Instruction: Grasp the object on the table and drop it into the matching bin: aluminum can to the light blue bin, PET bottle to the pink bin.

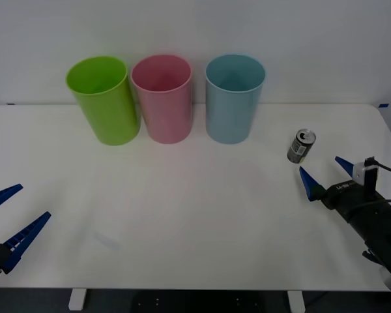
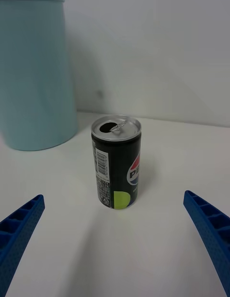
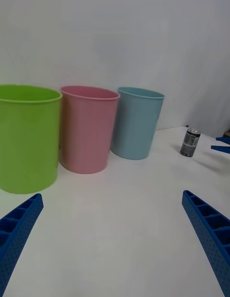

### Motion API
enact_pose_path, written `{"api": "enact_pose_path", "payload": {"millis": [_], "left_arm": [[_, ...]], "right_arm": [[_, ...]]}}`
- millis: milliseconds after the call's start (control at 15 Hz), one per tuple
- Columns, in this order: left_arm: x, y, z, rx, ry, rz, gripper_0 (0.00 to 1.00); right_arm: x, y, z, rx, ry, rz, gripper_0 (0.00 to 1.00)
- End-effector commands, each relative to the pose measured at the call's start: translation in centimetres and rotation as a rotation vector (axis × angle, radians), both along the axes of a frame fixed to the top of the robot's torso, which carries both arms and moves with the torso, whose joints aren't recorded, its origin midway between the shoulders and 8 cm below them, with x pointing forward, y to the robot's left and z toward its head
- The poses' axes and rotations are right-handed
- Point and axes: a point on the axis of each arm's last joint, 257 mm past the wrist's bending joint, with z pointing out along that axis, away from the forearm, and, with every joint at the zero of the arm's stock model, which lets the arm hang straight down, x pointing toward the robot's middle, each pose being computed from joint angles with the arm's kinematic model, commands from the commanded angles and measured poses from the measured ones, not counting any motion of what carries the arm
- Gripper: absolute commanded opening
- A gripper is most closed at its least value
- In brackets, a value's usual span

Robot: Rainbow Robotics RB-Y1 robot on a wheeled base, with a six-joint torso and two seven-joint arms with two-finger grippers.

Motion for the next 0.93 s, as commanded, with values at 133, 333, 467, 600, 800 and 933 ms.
{"api": "enact_pose_path", "payload": {"millis": [133, 333, 467, 600, 800, 933], "left_arm": [[0.0, 0.0, 0.0, 0.000, 0.000, 0.000, 1.00], [0.0, 0.0, 0.0, 0.000, 0.000, 0.000, 1.00], [0.0, 0.0, 0.0, 0.000, 0.000, 0.000, 1.00], [0.0, 0.0, 0.0, 0.000, 0.000, 0.000, 1.00], [0.0, 0.0, 0.0, 0.000, 0.000, 0.000, 1.00], [0.0, 0.0, 0.0, 0.000, 0.000, 0.000, 1.00]], "right_arm": [[1.5, 0.5, -0.2, -0.003, 0.005, 0.001, 1.00], [2.9, 0.6, -0.4, -0.009, 0.015, -0.007, 1.00], [3.8, 0.7, -0.6, -0.009, 0.023, -0.010, 1.00], [4.8, 0.8, -1.0, -0.009, 0.038, -0.015, 1.00], [5.7, 0.9, -0.9, -0.028, 0.044, -0.036, 1.00], [6.4, 1.1, -0.9, -0.034, 0.050, -0.044, 1.00]]}}
